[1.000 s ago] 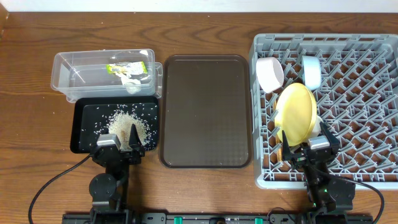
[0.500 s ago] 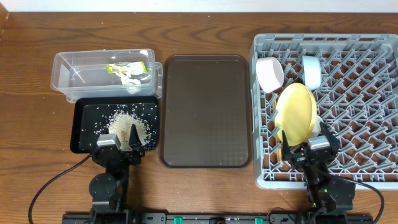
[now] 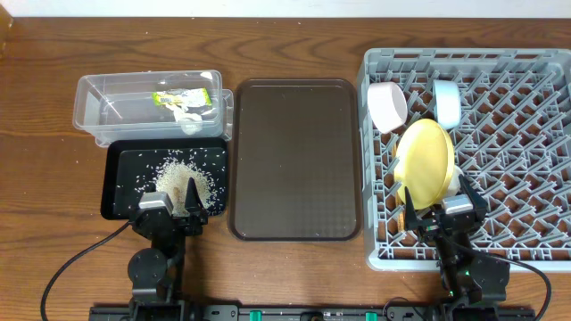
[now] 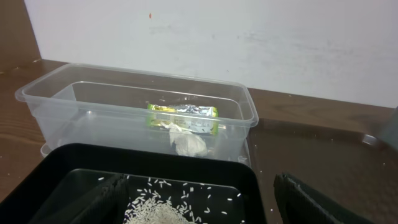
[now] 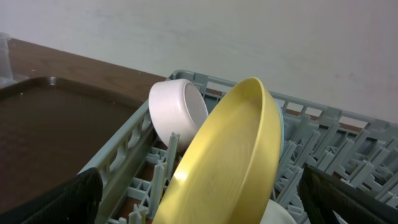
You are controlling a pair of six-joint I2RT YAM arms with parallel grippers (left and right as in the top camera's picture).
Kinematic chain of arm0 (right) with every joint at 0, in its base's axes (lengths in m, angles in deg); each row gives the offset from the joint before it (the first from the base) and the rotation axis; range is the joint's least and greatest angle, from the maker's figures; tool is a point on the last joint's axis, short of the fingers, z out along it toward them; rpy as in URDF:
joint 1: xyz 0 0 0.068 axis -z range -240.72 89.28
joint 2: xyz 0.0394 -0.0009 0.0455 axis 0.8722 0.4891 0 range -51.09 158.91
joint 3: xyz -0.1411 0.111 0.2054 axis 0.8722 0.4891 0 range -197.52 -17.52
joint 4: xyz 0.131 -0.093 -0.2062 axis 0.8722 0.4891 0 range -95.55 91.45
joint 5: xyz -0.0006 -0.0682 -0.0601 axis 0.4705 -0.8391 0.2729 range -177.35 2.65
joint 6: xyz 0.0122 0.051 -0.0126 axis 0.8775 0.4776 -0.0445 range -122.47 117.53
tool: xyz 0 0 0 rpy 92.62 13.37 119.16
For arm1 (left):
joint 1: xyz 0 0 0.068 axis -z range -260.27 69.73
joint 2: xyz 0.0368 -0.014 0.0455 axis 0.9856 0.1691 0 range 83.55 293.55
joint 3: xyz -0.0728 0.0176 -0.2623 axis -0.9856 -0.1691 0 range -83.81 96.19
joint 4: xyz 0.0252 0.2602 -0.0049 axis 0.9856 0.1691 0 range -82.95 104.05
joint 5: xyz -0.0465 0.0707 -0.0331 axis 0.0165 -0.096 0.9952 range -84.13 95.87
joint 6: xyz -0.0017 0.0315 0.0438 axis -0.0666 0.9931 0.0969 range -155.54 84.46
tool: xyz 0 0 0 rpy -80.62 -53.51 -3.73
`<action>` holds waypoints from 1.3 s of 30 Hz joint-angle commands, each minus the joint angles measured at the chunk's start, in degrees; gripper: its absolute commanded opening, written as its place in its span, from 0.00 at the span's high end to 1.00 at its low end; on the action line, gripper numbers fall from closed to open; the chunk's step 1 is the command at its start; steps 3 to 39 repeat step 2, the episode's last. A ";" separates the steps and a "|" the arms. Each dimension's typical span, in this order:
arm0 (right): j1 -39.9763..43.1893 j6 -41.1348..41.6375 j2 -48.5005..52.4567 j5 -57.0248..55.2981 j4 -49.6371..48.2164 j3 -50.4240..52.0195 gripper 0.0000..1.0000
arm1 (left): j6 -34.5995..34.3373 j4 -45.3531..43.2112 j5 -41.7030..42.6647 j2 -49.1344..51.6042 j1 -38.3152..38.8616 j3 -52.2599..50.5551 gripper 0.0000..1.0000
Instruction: Sort waste into correct bins and load items into the dishwasher rack
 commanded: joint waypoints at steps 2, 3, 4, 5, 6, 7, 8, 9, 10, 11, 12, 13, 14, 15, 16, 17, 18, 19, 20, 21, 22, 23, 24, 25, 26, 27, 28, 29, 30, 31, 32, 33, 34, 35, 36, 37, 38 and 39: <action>-0.52 0.61 -0.28 0.50 0.17 0.09 0.01 | 0.76 2.67 -0.74 -0.39 -0.26 -0.83 0.23; -0.52 0.61 -0.28 0.50 0.17 0.09 0.01 | 0.76 2.67 -0.74 -0.39 -0.26 -0.83 0.23; -0.52 0.61 -0.28 0.50 0.17 0.09 0.01 | 0.76 2.67 -0.74 -0.39 -0.26 -0.83 0.23; -0.52 0.61 -0.28 0.50 0.17 0.09 0.01 | 0.76 2.67 -0.74 -0.39 -0.26 -0.83 0.23; -0.52 0.61 -0.28 0.50 0.17 0.09 0.01 | 0.76 2.67 -0.74 -0.39 -0.26 -0.83 0.23; -0.52 0.61 -0.28 0.50 0.17 0.09 0.01 | 0.76 2.67 -0.74 -0.39 -0.26 -0.83 0.23; -0.52 0.61 -0.28 0.50 0.17 0.09 0.01 | 0.76 2.67 -0.74 -0.39 -0.26 -0.83 0.23; -0.52 0.61 -0.28 0.50 0.17 0.09 0.01 | 0.76 2.67 -0.74 -0.39 -0.26 -0.83 0.23; -0.52 0.61 -0.28 0.50 0.17 0.09 0.01 | 0.76 2.67 -0.74 -0.39 -0.26 -0.83 0.23; -0.52 0.61 -0.28 0.50 0.17 0.09 0.01 | 0.76 2.67 -0.74 -0.39 -0.26 -0.83 0.23; -0.52 0.61 -0.28 0.50 0.17 0.09 0.01 | 0.76 2.67 -0.74 -0.39 -0.26 -0.83 0.23; -0.52 0.61 -0.28 0.50 0.17 0.09 0.01 | 0.76 2.67 -0.74 -0.39 -0.26 -0.83 0.23; -0.52 0.61 -0.28 0.50 0.17 0.09 0.01 | 0.76 2.67 -0.74 -0.39 -0.26 -0.83 0.23; -0.52 0.61 -0.28 0.50 0.17 0.09 0.01 | 0.76 2.67 -0.74 -0.39 -0.26 -0.83 0.23; -0.52 0.61 -0.28 0.50 0.17 0.09 0.01 | 0.76 2.67 -0.74 -0.39 -0.26 -0.83 0.23; -0.52 0.61 -0.28 0.50 0.17 0.09 0.01 | 0.76 2.67 -0.74 -0.39 -0.26 -0.83 0.23; -0.52 0.61 -0.28 0.50 0.17 0.09 0.01 | 0.76 2.67 -0.74 -0.39 -0.26 -0.83 0.23; -0.52 0.61 -0.28 0.50 0.17 0.09 0.01 | 0.76 2.67 -0.74 -0.39 -0.26 -0.83 0.23; -0.52 0.61 -0.28 0.50 0.17 0.09 0.01 | 0.76 2.67 -0.74 -0.39 -0.26 -0.83 0.23; -0.52 0.61 -0.28 0.50 0.17 0.09 0.01 | 0.76 2.67 -0.74 -0.39 -0.26 -0.83 0.23; -0.52 0.61 -0.28 0.50 0.17 0.09 0.01 | 0.76 2.67 -0.74 -0.39 -0.26 -0.83 0.23; -0.52 0.61 -0.28 0.50 0.17 0.09 0.01 | 0.76 2.67 -0.74 -0.39 -0.26 -0.83 0.23; -0.52 0.61 -0.28 0.50 0.17 0.09 0.01 | 0.76 2.67 -0.74 -0.39 -0.26 -0.83 0.23; -0.52 0.61 -0.28 0.50 0.17 0.09 0.01 | 0.76 2.67 -0.74 -0.39 -0.26 -0.83 0.23; -0.52 0.61 -0.28 0.50 0.17 0.09 0.01 | 0.76 2.67 -0.74 -0.39 -0.26 -0.83 0.23; -0.52 0.61 -0.28 0.50 0.17 0.09 0.01 | 0.76 2.67 -0.74 -0.39 -0.26 -0.83 0.23; -0.52 0.61 -0.28 0.50 0.17 0.09 0.01 | 0.76 2.67 -0.74 -0.39 -0.26 -0.83 0.23; -0.52 0.61 -0.28 0.50 0.17 0.09 0.01 | 0.76 2.67 -0.74 -0.39 -0.26 -0.83 0.23; -0.52 0.61 -0.28 0.50 0.17 0.09 0.01 | 0.76 2.67 -0.74 -0.39 -0.26 -0.83 0.23; -0.52 0.61 -0.28 0.50 0.17 0.09 0.01 | 0.76 2.67 -0.74 -0.39 -0.26 -0.83 0.23; -0.52 0.61 -0.28 0.50 0.17 0.09 0.01 | 0.76 2.67 -0.74 -0.39 -0.26 -0.83 0.23; -0.52 0.61 -0.28 0.50 0.17 0.09 0.01 | 0.76 2.67 -0.74 -0.39 -0.26 -0.83 0.23; -0.52 0.61 -0.28 0.50 0.17 0.09 0.01 | 0.76 2.67 -0.74 -0.39 -0.26 -0.83 0.23; -0.52 0.61 -0.28 0.50 0.17 0.09 0.01 | 0.76 2.67 -0.74 -0.39 -0.26 -0.83 0.23; -0.52 0.61 -0.28 0.50 0.17 0.09 0.01 | 0.76 2.67 -0.74 -0.39 -0.26 -0.83 0.23; -0.52 0.61 -0.28 0.50 0.17 0.09 0.01 | 0.76 2.67 -0.74 -0.39 -0.26 -0.83 0.23; -0.52 0.61 -0.28 0.50 0.17 0.09 0.01 | 0.76 2.67 -0.74 -0.39 -0.26 -0.83 0.23; -0.52 0.61 -0.28 0.50 0.17 0.09 0.01 | 0.76 2.67 -0.74 -0.39 -0.26 -0.83 0.23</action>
